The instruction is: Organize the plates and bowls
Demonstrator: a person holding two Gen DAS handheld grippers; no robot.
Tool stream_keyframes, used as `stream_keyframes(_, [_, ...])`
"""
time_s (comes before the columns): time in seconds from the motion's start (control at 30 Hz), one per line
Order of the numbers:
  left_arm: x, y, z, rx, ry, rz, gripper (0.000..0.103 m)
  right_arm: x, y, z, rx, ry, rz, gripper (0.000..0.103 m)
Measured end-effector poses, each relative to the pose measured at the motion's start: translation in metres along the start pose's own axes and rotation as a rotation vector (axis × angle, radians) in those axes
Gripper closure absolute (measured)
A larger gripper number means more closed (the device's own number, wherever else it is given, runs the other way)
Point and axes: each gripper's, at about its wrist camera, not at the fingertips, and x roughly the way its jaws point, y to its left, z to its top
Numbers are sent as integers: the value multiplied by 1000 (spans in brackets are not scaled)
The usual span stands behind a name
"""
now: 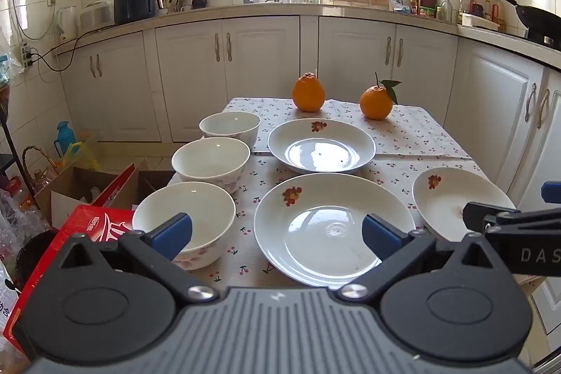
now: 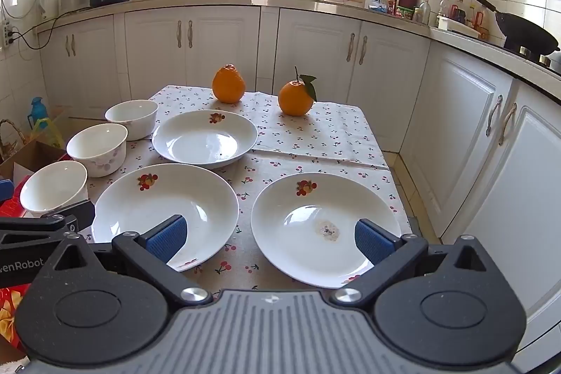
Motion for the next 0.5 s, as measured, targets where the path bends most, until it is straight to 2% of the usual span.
stream_keyframes(0.5, [0,-3,-5,12,-8,10,1,3,0,2,-10,5,-4,0])
